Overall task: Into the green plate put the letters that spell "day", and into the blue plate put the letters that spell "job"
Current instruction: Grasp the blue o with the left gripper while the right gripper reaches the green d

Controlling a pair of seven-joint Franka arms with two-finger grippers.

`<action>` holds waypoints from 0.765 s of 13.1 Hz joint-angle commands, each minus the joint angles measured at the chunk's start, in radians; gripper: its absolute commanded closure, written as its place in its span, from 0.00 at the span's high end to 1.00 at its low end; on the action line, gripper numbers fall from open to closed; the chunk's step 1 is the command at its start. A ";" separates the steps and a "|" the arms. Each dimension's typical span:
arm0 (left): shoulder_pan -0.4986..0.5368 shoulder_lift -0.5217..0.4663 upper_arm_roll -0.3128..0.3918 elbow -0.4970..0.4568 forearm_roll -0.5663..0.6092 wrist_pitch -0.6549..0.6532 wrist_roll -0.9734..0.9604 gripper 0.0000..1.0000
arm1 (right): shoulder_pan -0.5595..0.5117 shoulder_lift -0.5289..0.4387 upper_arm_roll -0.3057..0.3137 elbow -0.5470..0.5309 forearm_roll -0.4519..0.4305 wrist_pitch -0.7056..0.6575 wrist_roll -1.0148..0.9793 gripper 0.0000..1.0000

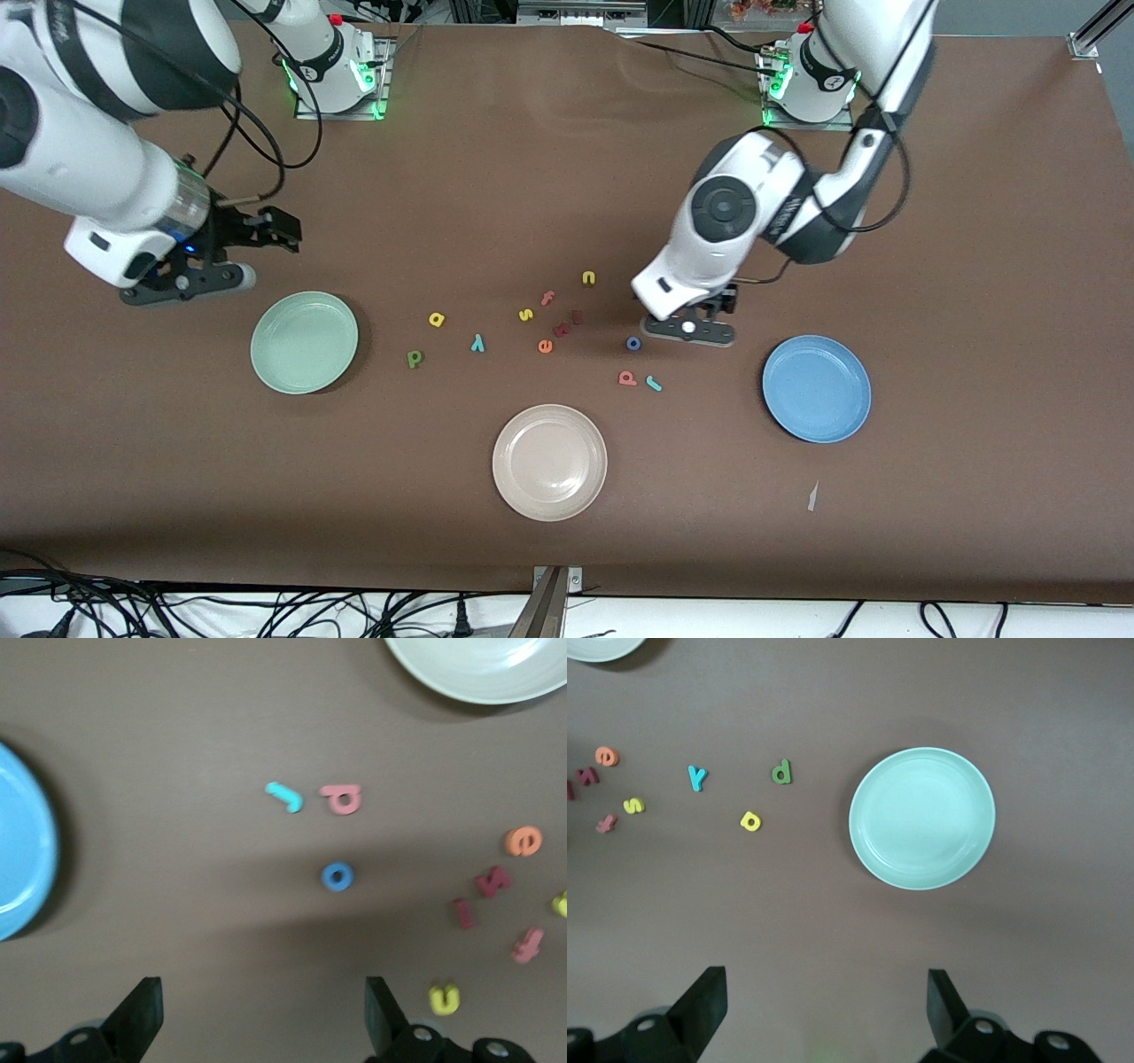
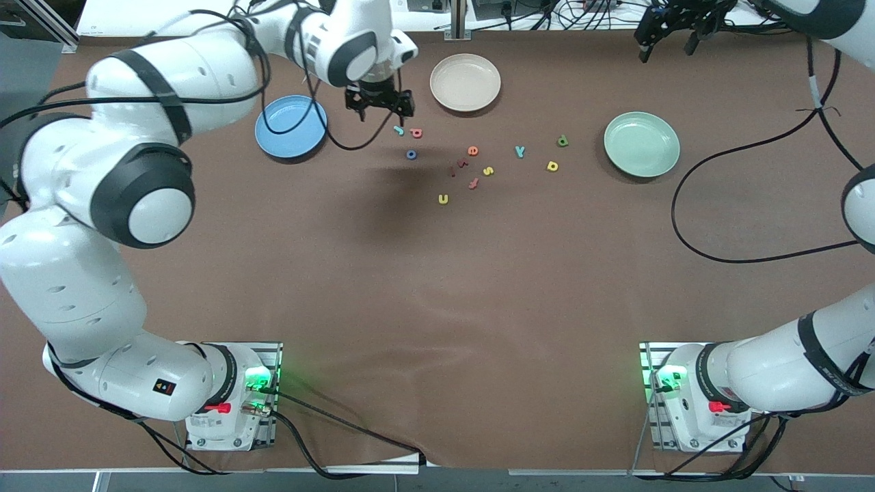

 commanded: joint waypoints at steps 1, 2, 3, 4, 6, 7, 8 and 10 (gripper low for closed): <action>-0.040 0.143 0.005 0.145 0.038 0.010 -0.072 1.00 | 0.067 0.063 -0.007 0.032 -0.017 0.036 0.104 1.00; -0.063 0.175 0.010 0.150 0.042 0.019 -0.075 1.00 | 0.069 0.076 -0.007 0.032 -0.032 0.041 0.125 1.00; -0.056 0.201 0.010 0.150 0.034 0.066 -0.075 1.00 | 0.069 0.091 -0.006 0.031 -0.032 0.056 0.124 1.00; -0.060 0.223 0.010 0.147 0.034 0.143 -0.075 1.00 | 0.062 0.109 -0.007 0.023 -0.026 0.111 0.116 1.00; -0.057 0.248 0.010 0.136 0.043 0.212 -0.058 0.77 | 0.060 0.114 -0.007 -0.064 -0.020 0.231 0.127 1.00; -0.057 0.249 0.010 0.136 0.045 0.212 -0.058 0.67 | 0.059 0.107 -0.007 -0.125 -0.020 0.319 0.122 1.00; -0.056 0.254 0.010 0.133 0.046 0.212 -0.057 0.62 | 0.058 0.105 -0.006 -0.179 -0.020 0.402 0.116 1.00; -0.057 0.260 0.010 0.118 0.049 0.212 -0.052 0.61 | 0.058 0.114 0.002 -0.273 -0.024 0.534 0.109 1.00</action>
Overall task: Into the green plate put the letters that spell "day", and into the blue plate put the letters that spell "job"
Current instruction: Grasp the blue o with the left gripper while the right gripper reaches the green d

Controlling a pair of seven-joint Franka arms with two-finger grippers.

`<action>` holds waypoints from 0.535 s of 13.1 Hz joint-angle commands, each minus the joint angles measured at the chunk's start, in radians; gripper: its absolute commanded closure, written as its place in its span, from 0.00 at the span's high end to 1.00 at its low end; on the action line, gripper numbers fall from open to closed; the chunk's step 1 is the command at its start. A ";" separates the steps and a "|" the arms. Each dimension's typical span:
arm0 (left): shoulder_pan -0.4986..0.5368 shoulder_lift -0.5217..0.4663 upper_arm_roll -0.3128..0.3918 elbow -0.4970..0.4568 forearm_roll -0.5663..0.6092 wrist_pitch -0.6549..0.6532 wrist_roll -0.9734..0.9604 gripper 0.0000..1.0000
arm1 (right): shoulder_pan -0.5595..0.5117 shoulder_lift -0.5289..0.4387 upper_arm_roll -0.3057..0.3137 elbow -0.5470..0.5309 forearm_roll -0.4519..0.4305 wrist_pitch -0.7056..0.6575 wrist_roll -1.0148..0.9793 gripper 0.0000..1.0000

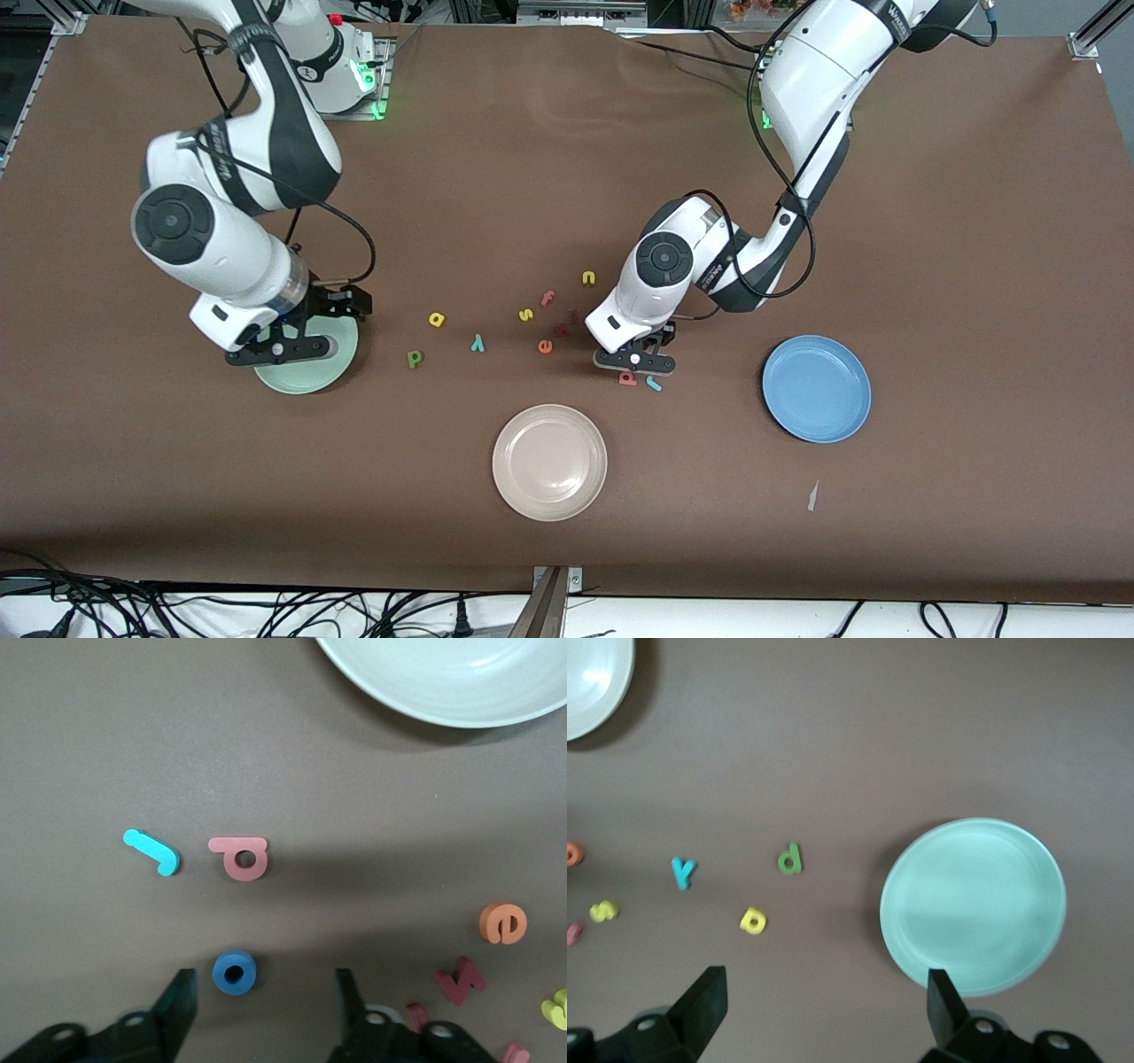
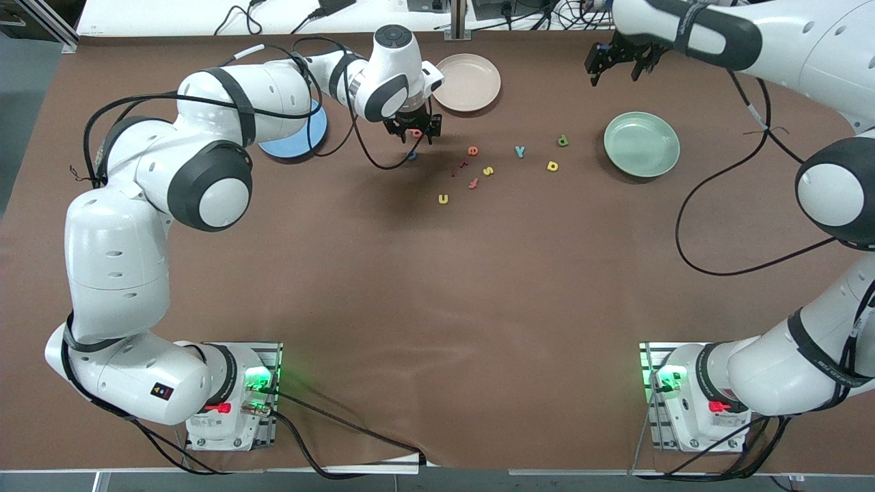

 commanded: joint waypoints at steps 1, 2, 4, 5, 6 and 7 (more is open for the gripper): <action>-0.005 0.014 0.005 -0.002 0.041 -0.004 0.001 0.61 | -0.003 -0.016 0.028 -0.143 -0.006 0.157 -0.003 1.00; -0.005 0.016 0.005 -0.012 0.041 -0.004 0.001 0.61 | -0.004 -0.005 0.036 -0.186 -0.008 0.226 -0.012 1.00; -0.005 0.025 0.005 -0.016 0.041 -0.003 0.001 0.61 | -0.004 0.030 0.039 -0.208 -0.010 0.287 -0.082 1.00; -0.005 0.031 0.006 -0.016 0.042 -0.001 0.001 0.61 | -0.006 0.048 0.040 -0.209 -0.010 0.308 -0.098 1.00; -0.005 0.037 0.006 -0.016 0.042 -0.001 0.001 0.61 | -0.004 0.065 0.045 -0.214 -0.010 0.328 -0.099 1.00; -0.005 0.041 0.008 -0.016 0.054 -0.001 0.001 0.61 | -0.004 0.093 0.048 -0.214 -0.013 0.365 -0.122 1.00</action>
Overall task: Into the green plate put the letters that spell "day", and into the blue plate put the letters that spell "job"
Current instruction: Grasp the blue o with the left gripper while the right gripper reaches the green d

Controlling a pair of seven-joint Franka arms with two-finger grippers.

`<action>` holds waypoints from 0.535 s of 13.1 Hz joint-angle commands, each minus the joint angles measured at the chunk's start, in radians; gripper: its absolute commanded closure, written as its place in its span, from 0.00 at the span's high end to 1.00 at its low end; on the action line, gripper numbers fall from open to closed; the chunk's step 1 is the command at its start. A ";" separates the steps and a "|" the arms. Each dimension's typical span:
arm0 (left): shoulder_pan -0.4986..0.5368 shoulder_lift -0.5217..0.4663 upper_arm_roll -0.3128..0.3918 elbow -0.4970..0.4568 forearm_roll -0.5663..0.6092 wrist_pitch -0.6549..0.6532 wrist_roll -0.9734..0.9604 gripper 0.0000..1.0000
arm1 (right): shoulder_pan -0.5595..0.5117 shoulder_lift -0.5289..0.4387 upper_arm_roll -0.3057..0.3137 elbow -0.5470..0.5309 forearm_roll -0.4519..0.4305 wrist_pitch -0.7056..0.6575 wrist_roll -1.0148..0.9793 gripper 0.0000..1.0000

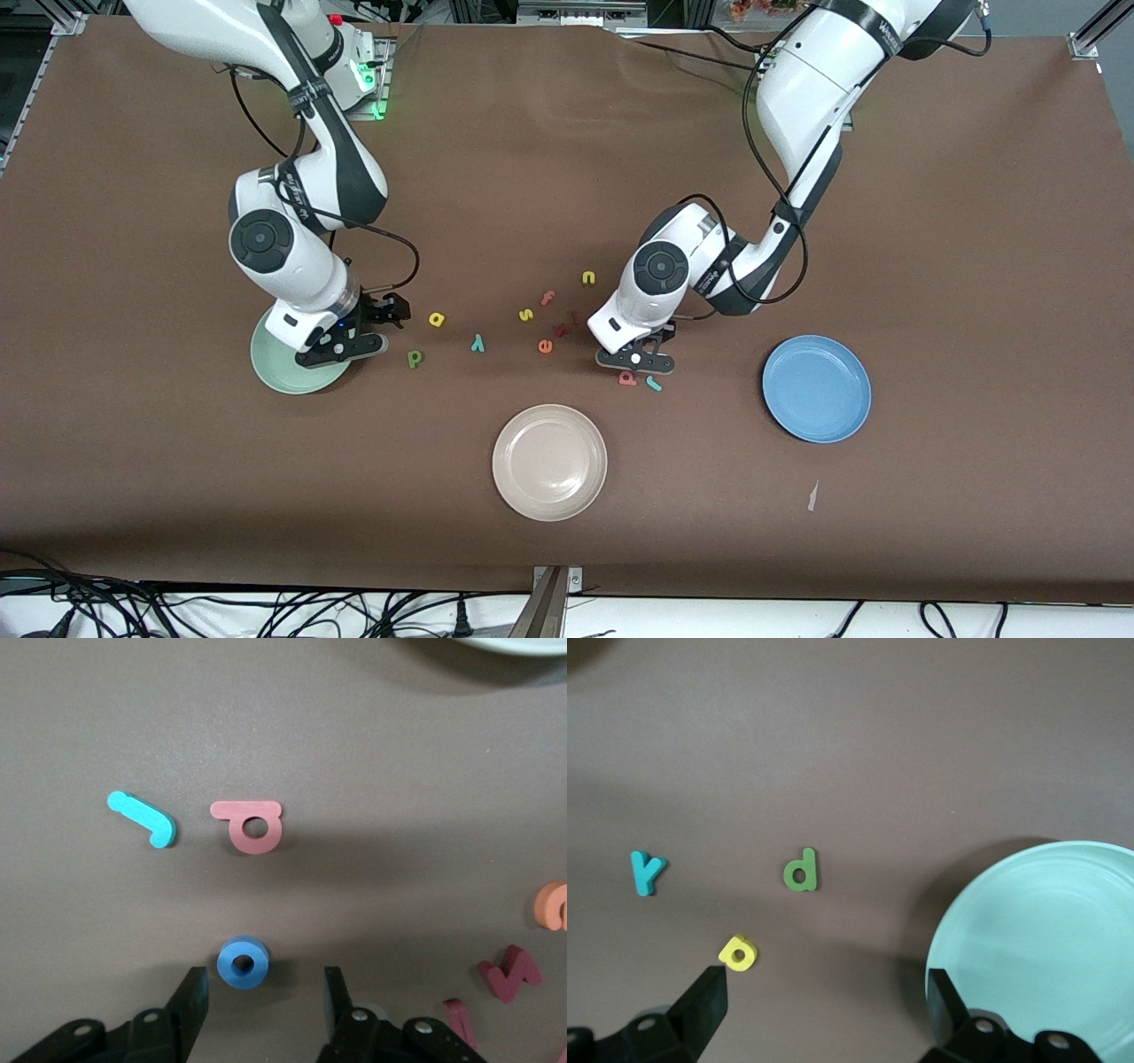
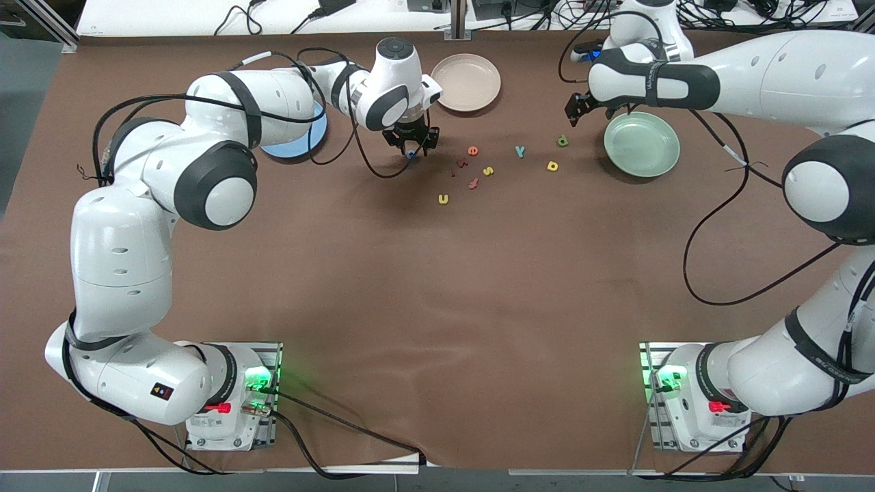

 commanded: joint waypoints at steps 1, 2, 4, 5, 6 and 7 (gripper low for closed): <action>-0.005 0.009 0.005 0.002 0.104 0.001 -0.001 0.61 | -0.006 0.057 0.013 -0.008 -0.010 0.098 -0.082 1.00; -0.005 0.015 0.005 0.002 0.137 0.001 -0.007 0.61 | -0.006 0.085 0.013 -0.007 -0.010 0.138 -0.102 1.00; -0.006 0.020 0.005 0.002 0.137 0.002 -0.017 0.61 | -0.006 0.111 0.014 -0.007 -0.012 0.178 -0.104 1.00; -0.005 0.024 0.005 0.002 0.137 0.002 -0.018 0.60 | -0.006 0.125 0.014 -0.007 -0.012 0.196 -0.119 1.00; -0.006 0.026 0.005 0.002 0.137 0.008 -0.017 0.52 | -0.006 0.145 0.014 -0.005 -0.012 0.215 -0.139 1.00; -0.005 0.026 0.005 0.002 0.139 0.011 -0.017 0.26 | -0.006 0.159 0.014 -0.005 -0.012 0.233 -0.142 1.00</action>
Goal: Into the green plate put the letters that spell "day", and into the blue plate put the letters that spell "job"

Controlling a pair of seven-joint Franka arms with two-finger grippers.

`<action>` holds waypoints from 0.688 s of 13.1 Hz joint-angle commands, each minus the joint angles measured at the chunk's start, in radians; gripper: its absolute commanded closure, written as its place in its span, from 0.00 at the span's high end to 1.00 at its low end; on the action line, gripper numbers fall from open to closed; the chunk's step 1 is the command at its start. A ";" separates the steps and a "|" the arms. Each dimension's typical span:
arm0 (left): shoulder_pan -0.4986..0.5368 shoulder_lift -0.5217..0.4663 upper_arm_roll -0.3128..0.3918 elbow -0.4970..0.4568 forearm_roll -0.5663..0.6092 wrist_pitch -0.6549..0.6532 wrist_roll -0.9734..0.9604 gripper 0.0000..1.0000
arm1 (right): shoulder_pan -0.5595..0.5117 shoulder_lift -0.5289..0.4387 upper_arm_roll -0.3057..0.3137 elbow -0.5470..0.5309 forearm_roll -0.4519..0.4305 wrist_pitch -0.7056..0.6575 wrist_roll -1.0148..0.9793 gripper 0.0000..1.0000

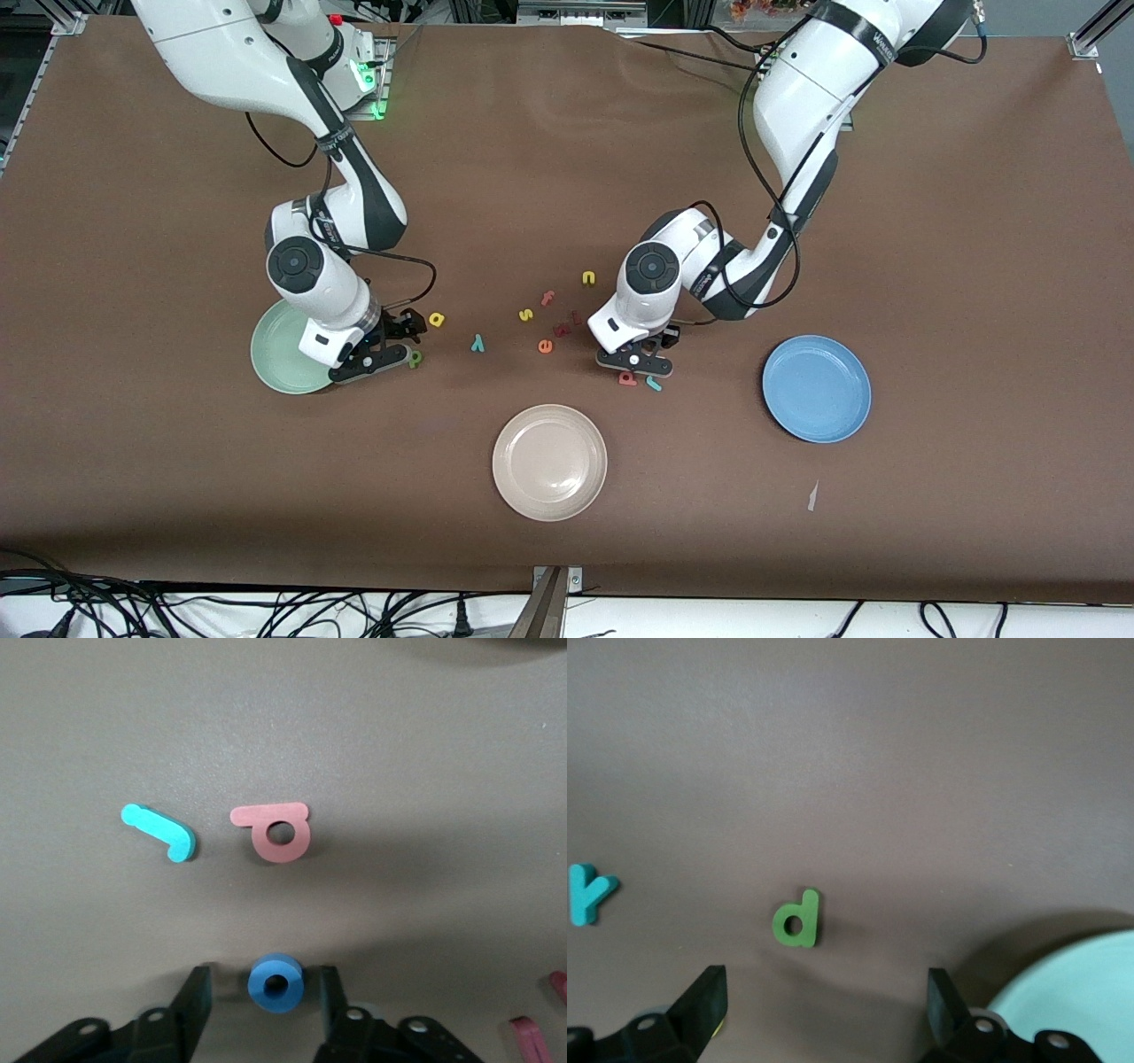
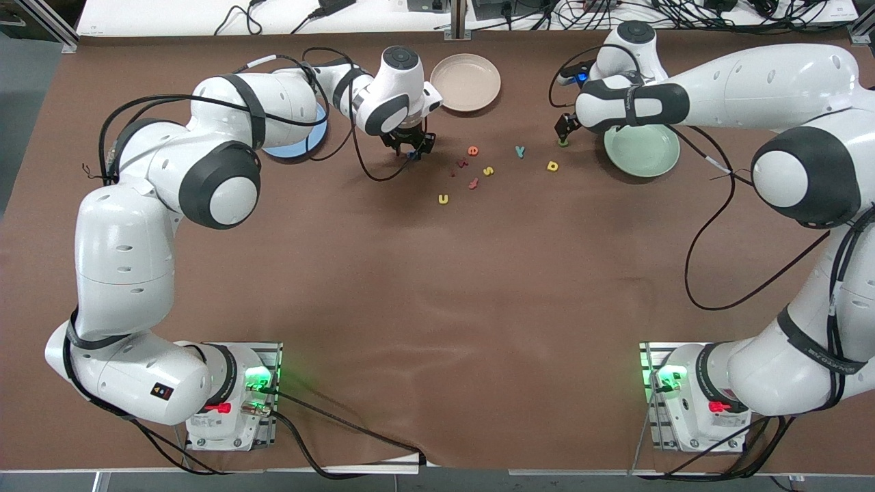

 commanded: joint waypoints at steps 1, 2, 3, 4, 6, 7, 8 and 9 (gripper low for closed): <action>-0.006 0.004 0.004 0.003 0.033 0.010 -0.015 0.13 | -0.006 0.031 0.009 0.002 -0.012 0.055 -0.025 1.00; -0.006 0.001 0.004 0.003 0.033 0.010 -0.015 0.05 | -0.006 0.036 0.010 0.005 -0.010 0.057 -0.025 1.00; -0.003 -0.005 0.002 0.003 0.033 0.006 -0.015 0.00 | -0.006 0.036 0.010 0.005 -0.007 0.058 -0.023 1.00; 0.001 -0.011 0.002 0.004 0.033 -0.004 -0.009 0.00 | -0.006 0.043 0.010 0.007 -0.006 0.058 -0.017 1.00; 0.020 -0.066 0.002 0.004 0.039 -0.110 -0.004 0.00 | -0.006 0.054 0.010 0.007 -0.001 0.075 -0.006 0.99; 0.035 -0.097 0.004 0.007 0.041 -0.187 0.004 0.00 | -0.006 0.060 0.010 0.008 0.000 0.078 0.000 0.99; 0.053 -0.117 0.002 0.008 0.039 -0.236 0.013 0.00 | -0.006 0.065 0.010 0.007 0.000 0.083 0.009 0.99; 0.076 -0.137 0.004 0.008 0.041 -0.290 0.016 0.00 | -0.005 0.069 0.010 0.008 0.000 0.091 0.020 0.96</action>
